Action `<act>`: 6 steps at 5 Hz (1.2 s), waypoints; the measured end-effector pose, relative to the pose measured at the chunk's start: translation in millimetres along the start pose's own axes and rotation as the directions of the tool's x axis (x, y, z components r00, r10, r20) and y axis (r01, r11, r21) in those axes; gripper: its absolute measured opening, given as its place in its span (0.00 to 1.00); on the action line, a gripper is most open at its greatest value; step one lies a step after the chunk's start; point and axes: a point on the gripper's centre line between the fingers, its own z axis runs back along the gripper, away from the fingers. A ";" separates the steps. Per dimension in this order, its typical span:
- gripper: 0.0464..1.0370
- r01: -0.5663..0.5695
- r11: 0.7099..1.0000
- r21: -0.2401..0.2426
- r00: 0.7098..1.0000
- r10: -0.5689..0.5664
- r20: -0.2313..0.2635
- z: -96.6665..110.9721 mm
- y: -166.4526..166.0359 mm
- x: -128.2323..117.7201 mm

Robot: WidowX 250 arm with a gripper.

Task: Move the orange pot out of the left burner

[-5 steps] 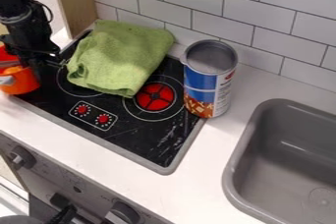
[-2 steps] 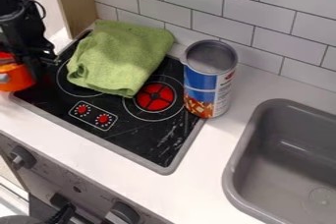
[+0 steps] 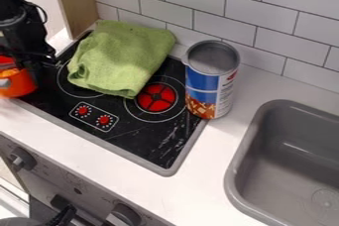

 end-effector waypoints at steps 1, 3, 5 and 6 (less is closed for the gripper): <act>0.40 0.005 1.000 -0.021 1.000 -0.005 -0.007 0.0 -3.3 -1.1; 0.96 -0.018 0.997 -0.078 0.999 0.016 -0.028 1.9 -7.7 -6.3; 0.96 -0.058 0.991 -0.122 0.998 0.057 -0.012 29.2 -14.0 -5.2; 0.96 -0.086 0.985 -0.150 0.996 0.086 -0.007 42.7 -13.5 -1.5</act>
